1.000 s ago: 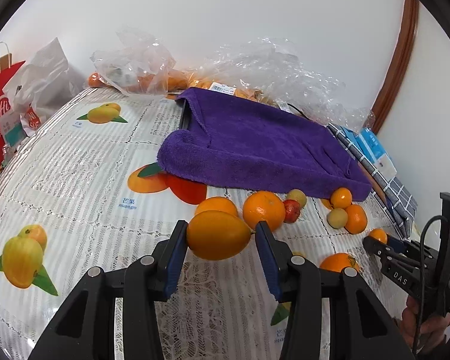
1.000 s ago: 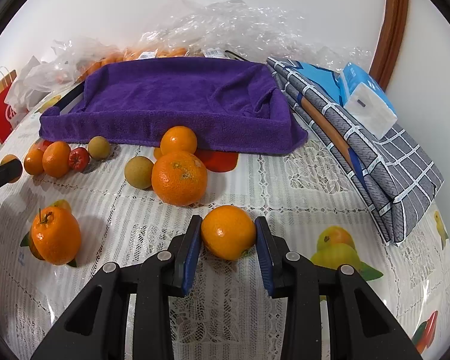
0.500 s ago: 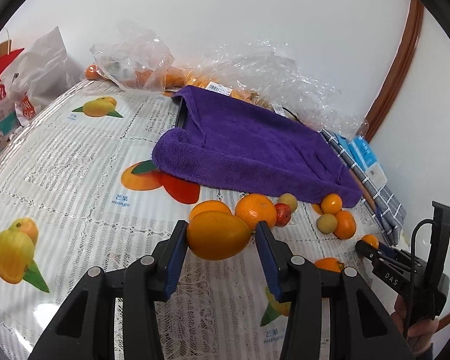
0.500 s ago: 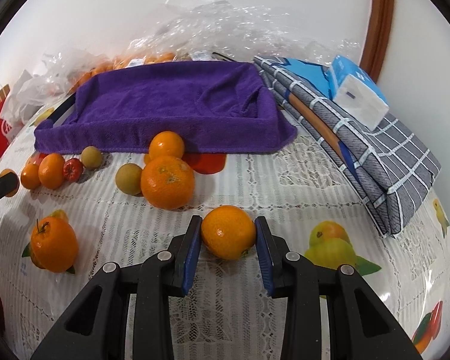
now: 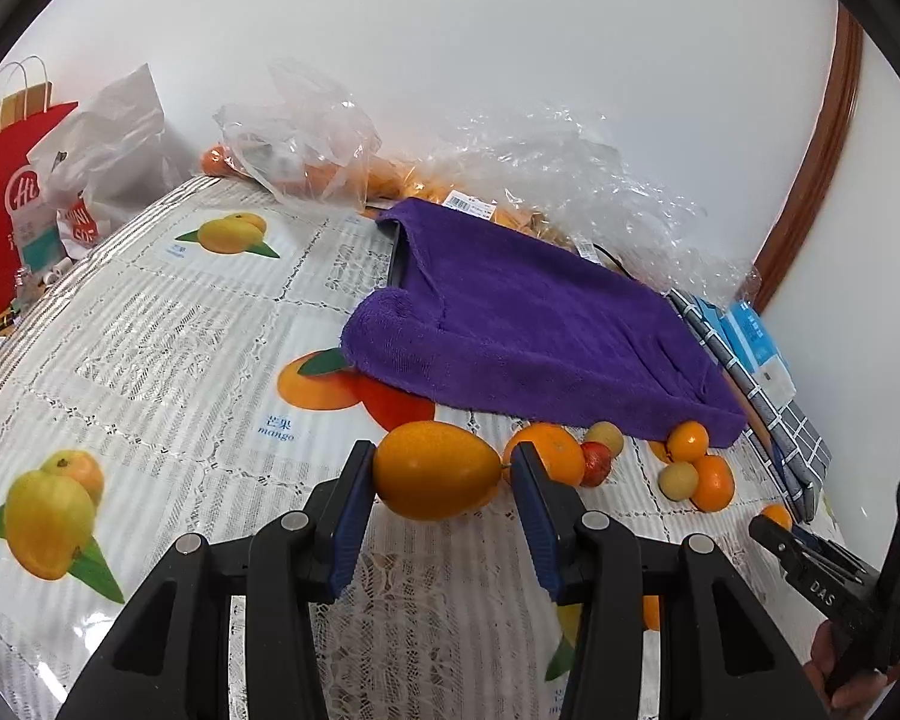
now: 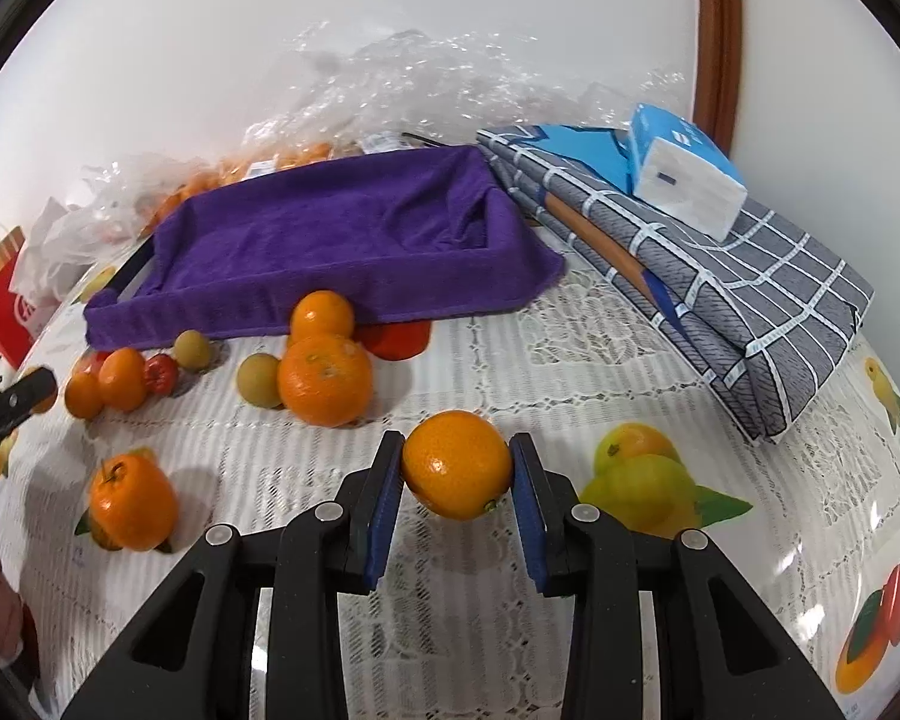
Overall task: Organize fruits
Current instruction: 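Lift the round orange with the right tool while the left tool lifts the oval orange, then carry both oranges over the purple towel tray and open both tools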
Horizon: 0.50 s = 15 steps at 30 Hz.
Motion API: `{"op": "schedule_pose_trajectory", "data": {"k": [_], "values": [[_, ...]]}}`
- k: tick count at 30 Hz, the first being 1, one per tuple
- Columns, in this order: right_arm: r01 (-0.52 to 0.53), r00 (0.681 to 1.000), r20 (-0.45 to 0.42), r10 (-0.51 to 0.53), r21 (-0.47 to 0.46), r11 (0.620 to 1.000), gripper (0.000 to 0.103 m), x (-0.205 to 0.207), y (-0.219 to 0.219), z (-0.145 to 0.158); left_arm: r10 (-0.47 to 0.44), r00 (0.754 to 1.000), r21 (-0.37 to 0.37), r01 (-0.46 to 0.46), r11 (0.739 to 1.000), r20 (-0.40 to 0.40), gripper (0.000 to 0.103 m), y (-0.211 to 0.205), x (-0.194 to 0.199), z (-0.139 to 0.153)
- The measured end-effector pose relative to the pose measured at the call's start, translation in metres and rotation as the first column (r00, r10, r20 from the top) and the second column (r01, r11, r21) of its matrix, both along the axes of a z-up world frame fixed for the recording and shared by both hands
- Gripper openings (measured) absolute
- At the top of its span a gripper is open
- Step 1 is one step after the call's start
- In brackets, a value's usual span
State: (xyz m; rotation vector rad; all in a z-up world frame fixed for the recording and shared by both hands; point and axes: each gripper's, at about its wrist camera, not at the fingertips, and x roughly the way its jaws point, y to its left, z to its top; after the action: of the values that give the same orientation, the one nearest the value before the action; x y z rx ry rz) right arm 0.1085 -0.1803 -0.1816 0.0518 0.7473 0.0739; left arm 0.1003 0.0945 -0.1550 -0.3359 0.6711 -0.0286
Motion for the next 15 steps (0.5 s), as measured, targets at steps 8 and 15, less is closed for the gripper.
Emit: {"op": "schedule_pose_trajectory", "data": {"k": [8,15], "values": [[0.000,0.999,0.039,-0.003,0.060,0.998,0.035,-0.007,-0.009,0.004,-0.007,1.000,-0.015,0.007,1.000,-0.006,0.043,0.002,0.002,-0.002],[0.004,0.999,0.049,-0.008,0.084,0.996,0.035,-0.008,-0.012,0.005,-0.017,1.000,-0.028,0.017,0.999,-0.001,0.043,0.002,0.001,-0.001]]}}
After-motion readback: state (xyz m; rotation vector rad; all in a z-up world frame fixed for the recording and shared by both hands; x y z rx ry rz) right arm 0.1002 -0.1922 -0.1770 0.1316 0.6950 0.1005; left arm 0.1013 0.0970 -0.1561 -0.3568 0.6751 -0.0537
